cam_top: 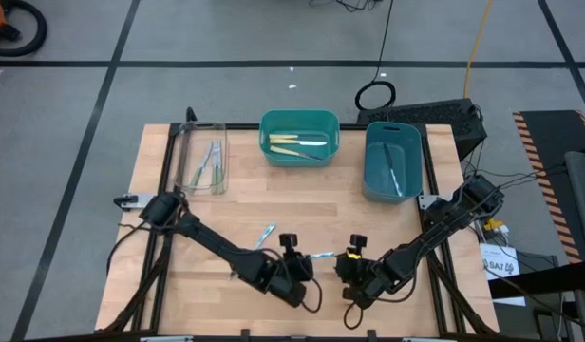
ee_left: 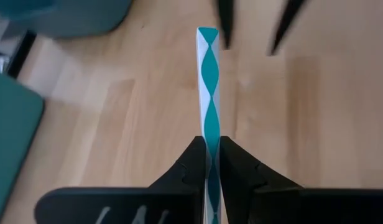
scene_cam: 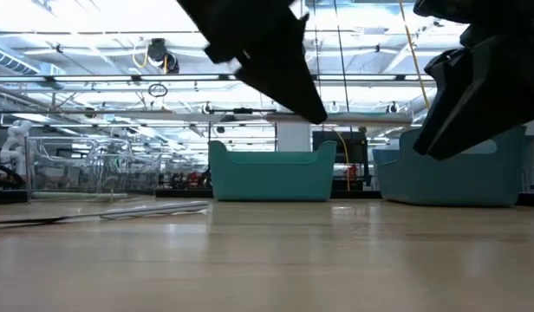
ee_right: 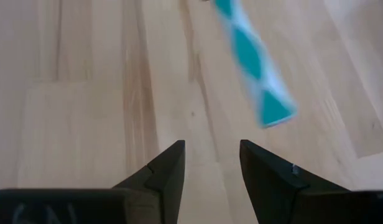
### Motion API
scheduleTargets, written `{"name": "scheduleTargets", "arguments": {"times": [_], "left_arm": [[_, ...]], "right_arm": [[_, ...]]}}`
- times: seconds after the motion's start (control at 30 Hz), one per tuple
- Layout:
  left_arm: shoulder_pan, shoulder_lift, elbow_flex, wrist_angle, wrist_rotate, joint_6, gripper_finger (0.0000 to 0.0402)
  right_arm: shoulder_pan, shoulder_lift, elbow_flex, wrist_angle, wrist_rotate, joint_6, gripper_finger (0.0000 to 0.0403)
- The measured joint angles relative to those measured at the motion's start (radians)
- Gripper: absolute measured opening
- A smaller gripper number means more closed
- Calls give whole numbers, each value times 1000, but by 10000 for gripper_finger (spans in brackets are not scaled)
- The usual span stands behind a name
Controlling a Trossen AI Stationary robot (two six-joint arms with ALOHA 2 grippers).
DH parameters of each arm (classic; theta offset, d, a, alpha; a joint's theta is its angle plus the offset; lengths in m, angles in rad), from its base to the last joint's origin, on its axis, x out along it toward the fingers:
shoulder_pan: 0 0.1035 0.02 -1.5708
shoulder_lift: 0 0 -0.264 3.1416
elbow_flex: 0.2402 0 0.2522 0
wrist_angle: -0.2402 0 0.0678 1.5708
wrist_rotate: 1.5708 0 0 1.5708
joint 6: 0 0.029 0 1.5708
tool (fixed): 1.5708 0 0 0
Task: Sort silverware by color (type)
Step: Put the right blue knife into the blue bin
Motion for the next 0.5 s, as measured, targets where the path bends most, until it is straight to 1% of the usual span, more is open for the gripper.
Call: {"name": "scheduleTargets", "arguments": {"times": [0.17, 0.27, 0.4, 0.5], "left_arm": [[-9, 0, 22, -84, 8, 29, 27], [-7, -1, 22, -109, 47, 41, 27], [-5, -1, 22, -90, 109, 25, 27], [-2, -2, 23, -73, 127, 0, 27]], "right_arm": [[2, -7, 0, -8, 2, 42, 146], [6, -7, 0, -28, 4, 65, 146], [12, -4, 0, -24, 34, 54, 146], [12, 11, 0, -18, 47, 32, 146]]}}
